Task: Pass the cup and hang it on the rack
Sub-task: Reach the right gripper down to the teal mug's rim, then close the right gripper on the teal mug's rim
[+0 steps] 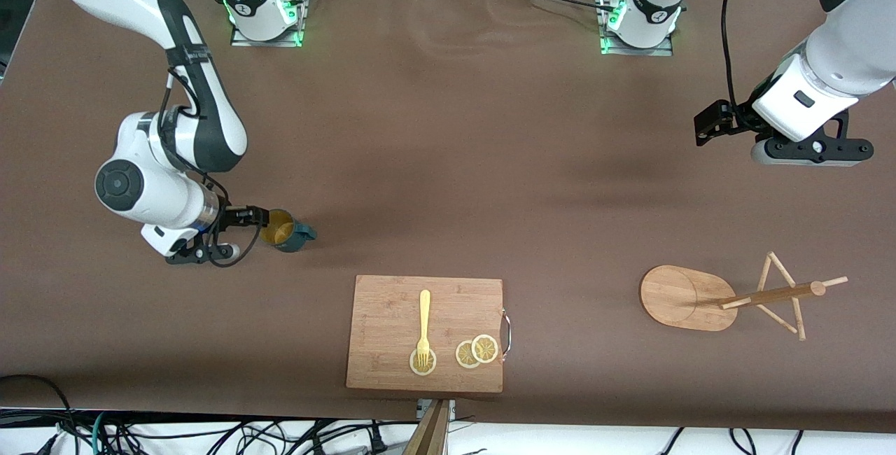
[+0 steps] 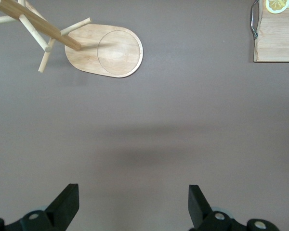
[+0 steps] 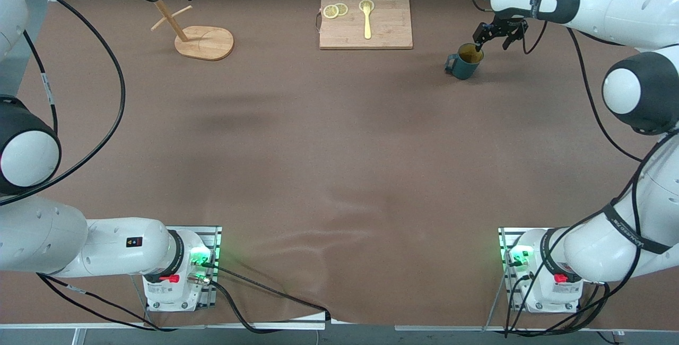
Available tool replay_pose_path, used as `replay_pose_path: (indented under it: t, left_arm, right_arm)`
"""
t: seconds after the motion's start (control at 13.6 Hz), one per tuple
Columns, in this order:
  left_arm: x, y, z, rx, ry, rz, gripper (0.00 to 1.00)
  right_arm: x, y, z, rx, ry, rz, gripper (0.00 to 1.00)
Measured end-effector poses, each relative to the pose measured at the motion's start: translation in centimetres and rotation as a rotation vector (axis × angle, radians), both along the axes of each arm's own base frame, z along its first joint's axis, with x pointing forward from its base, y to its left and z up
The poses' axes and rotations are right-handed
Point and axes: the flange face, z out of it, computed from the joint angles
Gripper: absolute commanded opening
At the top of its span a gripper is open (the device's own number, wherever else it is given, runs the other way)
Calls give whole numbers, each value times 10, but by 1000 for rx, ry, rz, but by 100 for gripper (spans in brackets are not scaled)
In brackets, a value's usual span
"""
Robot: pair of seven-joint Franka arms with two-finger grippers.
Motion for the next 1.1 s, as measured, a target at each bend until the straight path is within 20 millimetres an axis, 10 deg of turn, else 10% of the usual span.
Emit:
replay_pose_path:
  t: [0.88, 1.1]
  left_arm:
    - [0, -3, 0, 0, 0, -5, 100]
    - [-1, -4, 0, 0, 1, -7, 100]
  right_arm:
    - [1, 18, -36, 31, 36, -22, 6]
    - [1, 20, -38, 39, 42, -28, 0]
